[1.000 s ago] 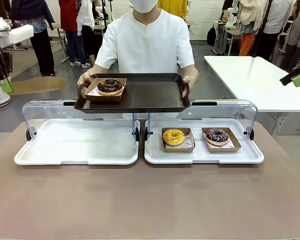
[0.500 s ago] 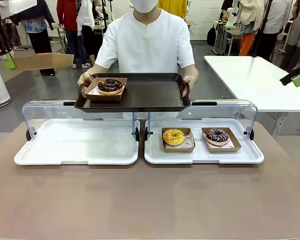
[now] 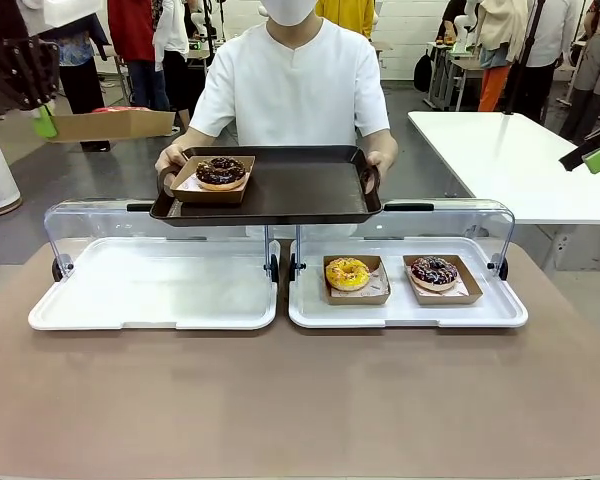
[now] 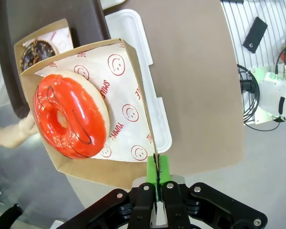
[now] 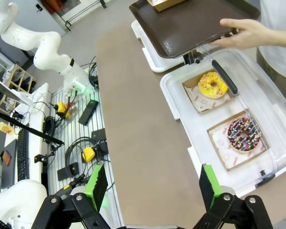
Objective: Provide the desired donut to the person.
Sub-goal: Place the picked Paper togo box onto the Handle tray extended by the person.
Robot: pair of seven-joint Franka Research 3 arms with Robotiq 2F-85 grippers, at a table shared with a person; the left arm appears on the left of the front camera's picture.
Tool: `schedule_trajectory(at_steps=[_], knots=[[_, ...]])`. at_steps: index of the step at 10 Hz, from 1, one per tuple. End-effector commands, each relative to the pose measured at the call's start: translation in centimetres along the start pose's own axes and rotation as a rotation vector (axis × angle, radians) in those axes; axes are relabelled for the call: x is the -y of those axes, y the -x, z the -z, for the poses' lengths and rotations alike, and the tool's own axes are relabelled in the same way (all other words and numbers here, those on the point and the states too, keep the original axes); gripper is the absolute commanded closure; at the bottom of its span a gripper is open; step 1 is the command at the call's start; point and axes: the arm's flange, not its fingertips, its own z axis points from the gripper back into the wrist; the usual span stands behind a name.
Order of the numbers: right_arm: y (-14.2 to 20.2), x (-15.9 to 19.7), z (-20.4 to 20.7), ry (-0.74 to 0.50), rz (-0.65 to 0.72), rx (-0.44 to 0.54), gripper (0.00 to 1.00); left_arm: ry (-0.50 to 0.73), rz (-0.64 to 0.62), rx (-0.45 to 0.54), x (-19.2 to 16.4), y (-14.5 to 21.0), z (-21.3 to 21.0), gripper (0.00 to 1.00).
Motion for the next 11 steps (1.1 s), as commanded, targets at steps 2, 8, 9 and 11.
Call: schedule_trajectory(at_steps=[2,8,9,11], knots=[[-0.2,0.0,0.0,0.0,0.006,0.0,0.0,-0.004,0.027,-0.021,-0.5,-2.6,0.5,0.99],[-0.2,0.0,0.0,0.0,0.006,0.0,0.0,-0.029,0.083,-0.025,-2.3,-10.1,1.0,0.99],[-0.2,0.0,0.0,0.0,0.006,0.0,0.0,-0.019,0.096,-0.022,-3.0,-11.2,1.1,0.99],[-0.2,0.0,0.0,0.0,0.006,0.0,0.0,-0.026,0.109,-0.019,-3.7,-13.8,1.3,0.99]])
